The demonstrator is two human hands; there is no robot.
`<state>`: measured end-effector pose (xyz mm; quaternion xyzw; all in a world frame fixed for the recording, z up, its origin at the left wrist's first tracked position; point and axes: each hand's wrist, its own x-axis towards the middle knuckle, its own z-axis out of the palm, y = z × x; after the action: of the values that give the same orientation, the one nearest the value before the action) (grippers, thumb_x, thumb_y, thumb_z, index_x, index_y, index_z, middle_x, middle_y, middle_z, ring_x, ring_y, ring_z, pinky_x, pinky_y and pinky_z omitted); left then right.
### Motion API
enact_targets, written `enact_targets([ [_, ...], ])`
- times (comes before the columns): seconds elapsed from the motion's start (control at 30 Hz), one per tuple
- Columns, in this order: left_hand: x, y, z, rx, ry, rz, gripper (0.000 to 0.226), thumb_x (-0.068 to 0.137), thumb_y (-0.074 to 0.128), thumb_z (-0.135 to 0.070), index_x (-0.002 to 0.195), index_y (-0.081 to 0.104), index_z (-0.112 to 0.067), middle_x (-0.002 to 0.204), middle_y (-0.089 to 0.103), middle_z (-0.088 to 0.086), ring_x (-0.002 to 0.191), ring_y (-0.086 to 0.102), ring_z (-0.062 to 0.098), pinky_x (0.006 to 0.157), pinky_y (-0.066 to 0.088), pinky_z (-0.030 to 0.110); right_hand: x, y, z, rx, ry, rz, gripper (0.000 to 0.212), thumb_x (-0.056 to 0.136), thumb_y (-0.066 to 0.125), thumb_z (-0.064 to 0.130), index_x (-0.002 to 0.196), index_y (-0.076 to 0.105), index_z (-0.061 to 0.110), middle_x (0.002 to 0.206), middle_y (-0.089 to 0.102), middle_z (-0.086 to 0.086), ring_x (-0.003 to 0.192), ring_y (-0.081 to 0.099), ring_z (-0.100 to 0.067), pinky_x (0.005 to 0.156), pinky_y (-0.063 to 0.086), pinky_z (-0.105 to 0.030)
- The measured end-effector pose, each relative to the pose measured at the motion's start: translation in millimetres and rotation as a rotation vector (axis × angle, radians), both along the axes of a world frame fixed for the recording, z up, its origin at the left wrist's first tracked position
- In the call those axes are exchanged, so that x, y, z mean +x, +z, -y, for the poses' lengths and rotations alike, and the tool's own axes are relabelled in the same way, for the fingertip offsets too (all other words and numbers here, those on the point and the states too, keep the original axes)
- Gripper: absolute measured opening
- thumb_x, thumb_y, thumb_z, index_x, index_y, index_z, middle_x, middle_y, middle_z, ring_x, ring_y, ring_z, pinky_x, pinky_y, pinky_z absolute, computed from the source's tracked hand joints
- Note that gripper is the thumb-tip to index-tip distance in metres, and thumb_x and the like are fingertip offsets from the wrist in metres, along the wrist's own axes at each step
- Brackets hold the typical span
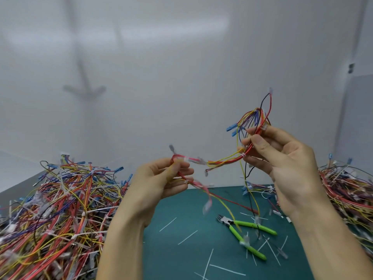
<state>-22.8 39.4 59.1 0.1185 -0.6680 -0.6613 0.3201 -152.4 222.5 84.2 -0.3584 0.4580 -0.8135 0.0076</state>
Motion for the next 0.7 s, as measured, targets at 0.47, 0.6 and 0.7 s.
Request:
enact_targets([
  [0.47, -13.7, 3.8, -16.7, -0.264, -0.052, 0.073, 0.049, 0.079, 0.052, -0.008, 0.123, 0.06, -0.027, 0.129, 0.065, -0.015, 0.125, 0.054, 0.001, 0.098, 0.043, 0.022, 0.8, -11.7, 17.6, 0.26, -0.093, -0.214, 0.034, 0.088, 0.068, 0.001, 0.077, 0.078, 0.031, 0.08, 0.077, -0.002, 0.074, 0.075, -0.019, 0.069, 0.059, -0.023],
  [0.6, -9.4, 15.1, -25.3, -0.017, -0.114, -0.124, 0.043, 0.082, 0.066, -0.035, 0.12, 0.063, -0.016, 0.117, 0.072, -0.002, 0.112, 0.067, 0.013, 0.099, 0.046, 0.033, 5.8, -14.9, 21.6, 0.431, -0.075, -0.348, 0.034, 0.087, 0.071, 0.003, 0.081, 0.078, 0.036, 0.081, 0.077, 0.003, 0.076, 0.075, -0.017, 0.078, 0.061, -0.035],
  [0.7, -11.8, 18.7, -31.1, 0.162, -0.1, -0.225, 0.034, 0.076, 0.072, -0.036, 0.1, 0.065, -0.013, 0.109, 0.075, 0.008, 0.101, 0.072, 0.021, 0.093, 0.054, 0.035, 8.1, -16.5, 21.1, 0.655, -0.085, -0.489, 0.023, 0.085, 0.075, 0.009, 0.086, 0.079, 0.032, 0.083, 0.077, 0.011, 0.077, 0.073, -0.008, 0.083, 0.059, -0.033],
])
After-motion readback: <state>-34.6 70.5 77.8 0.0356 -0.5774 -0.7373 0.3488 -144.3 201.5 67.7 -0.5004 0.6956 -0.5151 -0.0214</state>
